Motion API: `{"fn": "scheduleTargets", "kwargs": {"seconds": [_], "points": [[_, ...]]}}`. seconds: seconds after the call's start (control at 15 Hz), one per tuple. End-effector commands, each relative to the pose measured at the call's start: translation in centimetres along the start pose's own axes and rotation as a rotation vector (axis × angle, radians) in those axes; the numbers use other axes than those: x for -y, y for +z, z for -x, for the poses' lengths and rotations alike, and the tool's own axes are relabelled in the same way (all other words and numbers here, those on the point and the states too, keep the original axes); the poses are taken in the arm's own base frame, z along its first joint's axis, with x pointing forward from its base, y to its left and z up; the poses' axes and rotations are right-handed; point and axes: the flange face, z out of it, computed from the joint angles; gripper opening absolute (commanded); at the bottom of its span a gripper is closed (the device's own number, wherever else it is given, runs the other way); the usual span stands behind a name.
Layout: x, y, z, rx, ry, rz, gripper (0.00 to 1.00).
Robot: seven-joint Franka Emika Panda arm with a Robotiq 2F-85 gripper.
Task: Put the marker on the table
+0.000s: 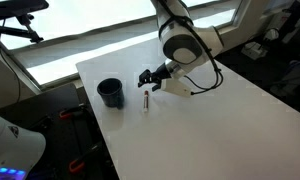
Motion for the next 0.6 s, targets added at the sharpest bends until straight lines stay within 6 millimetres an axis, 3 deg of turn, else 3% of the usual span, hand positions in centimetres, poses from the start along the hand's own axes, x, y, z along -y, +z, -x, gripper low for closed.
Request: {"fn": "scheduleTargets", "kwargs": {"seconds": [0.0, 0.07, 0.53], "points": [[-0.01, 0.05, 0.03, 0.002, -0.001, -0.003, 0.90], [0.02, 0.13, 0.04, 0.003, -0.001, -0.004, 0.98], [0.05, 0.19, 0.13, 0.002, -0.001, -0.007, 0.99]]}}
